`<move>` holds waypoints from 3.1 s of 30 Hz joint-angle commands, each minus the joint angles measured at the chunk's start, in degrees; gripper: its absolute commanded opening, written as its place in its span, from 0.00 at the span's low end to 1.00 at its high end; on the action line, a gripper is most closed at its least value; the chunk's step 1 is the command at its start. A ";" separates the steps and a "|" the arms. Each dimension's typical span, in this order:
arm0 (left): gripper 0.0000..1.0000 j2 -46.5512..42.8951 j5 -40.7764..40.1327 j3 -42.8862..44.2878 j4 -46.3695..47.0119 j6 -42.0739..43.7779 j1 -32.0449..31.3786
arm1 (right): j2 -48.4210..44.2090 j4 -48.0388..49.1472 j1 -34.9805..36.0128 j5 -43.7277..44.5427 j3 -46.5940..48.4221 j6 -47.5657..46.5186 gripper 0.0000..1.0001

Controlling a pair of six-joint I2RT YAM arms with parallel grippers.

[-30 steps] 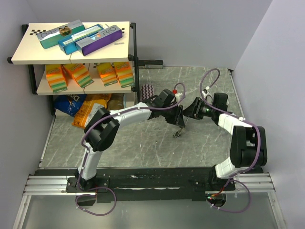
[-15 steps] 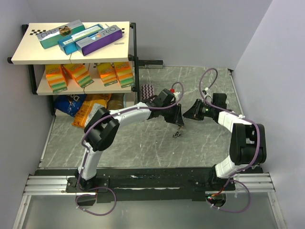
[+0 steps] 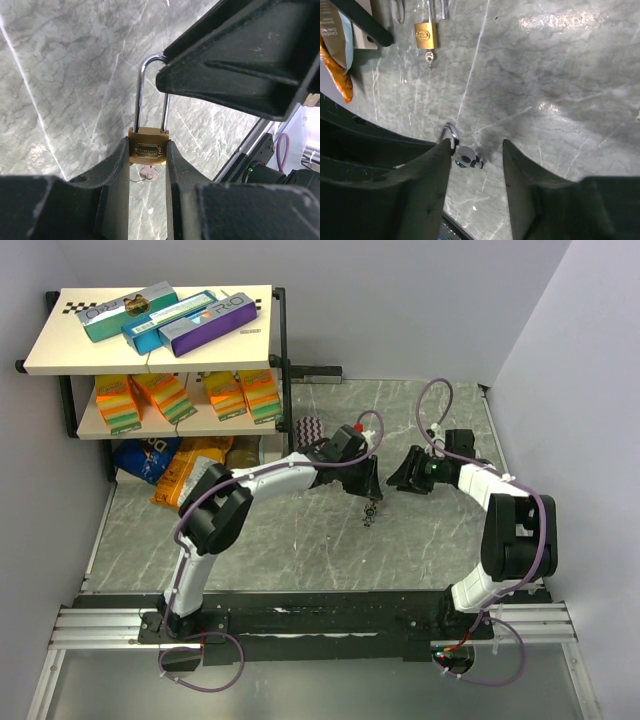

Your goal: Unlock with the key

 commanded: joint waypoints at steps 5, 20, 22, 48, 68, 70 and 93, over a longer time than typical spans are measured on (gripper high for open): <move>0.01 -3.39 11.29 0.15 2.18 5.10 2.06 | -10.54 2.97 -0.16 -3.22 0.09 -2.09 0.63; 0.01 -12.97 29.60 -7.84 0.51 13.02 6.81 | -11.09 9.14 1.77 -24.39 -0.88 -4.28 0.63; 0.01 -13.93 31.44 -8.72 0.76 12.94 7.42 | -9.43 9.31 2.74 -25.64 -0.44 -4.72 0.63; 0.01 -16.05 14.68 -13.12 9.91 3.36 7.61 | -5.38 10.29 6.52 -28.19 -0.35 -2.09 0.03; 0.01 0.91 -12.75 3.31 -3.36 -0.68 3.30 | 10.26 5.44 6.43 -4.02 9.31 -4.11 0.00; 0.01 2.83 -15.55 5.42 -4.68 -0.86 3.38 | 12.28 5.88 6.52 -2.71 11.15 -3.85 0.00; 0.27 14.89 -20.15 16.59 -12.42 -3.15 5.23 | 29.96 -2.37 7.22 1.17 31.11 -3.32 0.26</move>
